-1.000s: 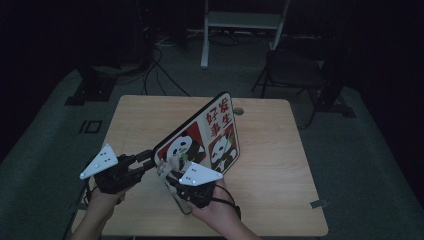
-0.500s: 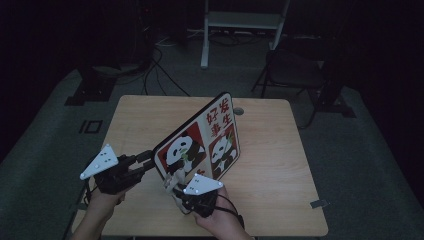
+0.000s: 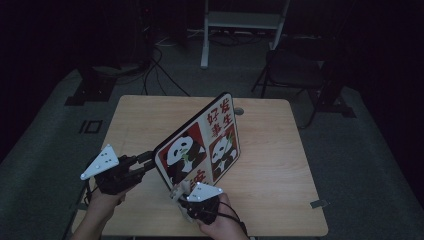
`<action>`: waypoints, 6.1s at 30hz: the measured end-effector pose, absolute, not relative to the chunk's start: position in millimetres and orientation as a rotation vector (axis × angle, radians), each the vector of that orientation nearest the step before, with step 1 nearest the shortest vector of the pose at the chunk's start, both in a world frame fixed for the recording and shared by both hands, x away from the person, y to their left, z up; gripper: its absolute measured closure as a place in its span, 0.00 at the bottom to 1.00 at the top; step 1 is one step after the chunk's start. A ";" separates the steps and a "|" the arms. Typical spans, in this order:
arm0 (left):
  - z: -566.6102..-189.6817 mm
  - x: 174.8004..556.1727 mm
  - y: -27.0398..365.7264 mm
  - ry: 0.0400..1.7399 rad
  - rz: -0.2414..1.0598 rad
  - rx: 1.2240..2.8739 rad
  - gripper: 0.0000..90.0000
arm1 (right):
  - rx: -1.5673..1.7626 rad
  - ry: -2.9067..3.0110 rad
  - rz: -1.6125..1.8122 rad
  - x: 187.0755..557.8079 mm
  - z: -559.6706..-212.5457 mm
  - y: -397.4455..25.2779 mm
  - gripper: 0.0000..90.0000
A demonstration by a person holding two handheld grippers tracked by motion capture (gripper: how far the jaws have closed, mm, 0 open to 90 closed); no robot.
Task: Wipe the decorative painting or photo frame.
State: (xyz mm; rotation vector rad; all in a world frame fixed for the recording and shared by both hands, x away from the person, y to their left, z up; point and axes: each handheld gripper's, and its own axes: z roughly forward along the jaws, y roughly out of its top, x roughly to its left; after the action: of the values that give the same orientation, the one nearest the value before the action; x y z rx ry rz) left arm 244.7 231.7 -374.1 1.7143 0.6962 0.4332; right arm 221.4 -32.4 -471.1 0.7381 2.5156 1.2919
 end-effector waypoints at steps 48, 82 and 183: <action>-370.0 229.2 206.1 0.587 0.391 1.766 0.57 | 0.632 2.266 1.622 194.8 -371.8 -72.8 0.88; -370.8 225.8 199.7 0.565 0.369 1.790 0.59 | 0.671 2.216 1.520 189.5 -395.4 -52.1 0.65; -376.9 217.4 189.7 0.636 0.303 1.721 0.76 | 0.552 2.059 1.906 235.1 -285.1 -58.7 0.89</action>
State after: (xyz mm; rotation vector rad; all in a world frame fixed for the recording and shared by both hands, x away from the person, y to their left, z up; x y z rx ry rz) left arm 217.4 189.7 -376.9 1.7208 0.6363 0.3025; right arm 235.1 -58.7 -285.1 0.5521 2.0591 1.9062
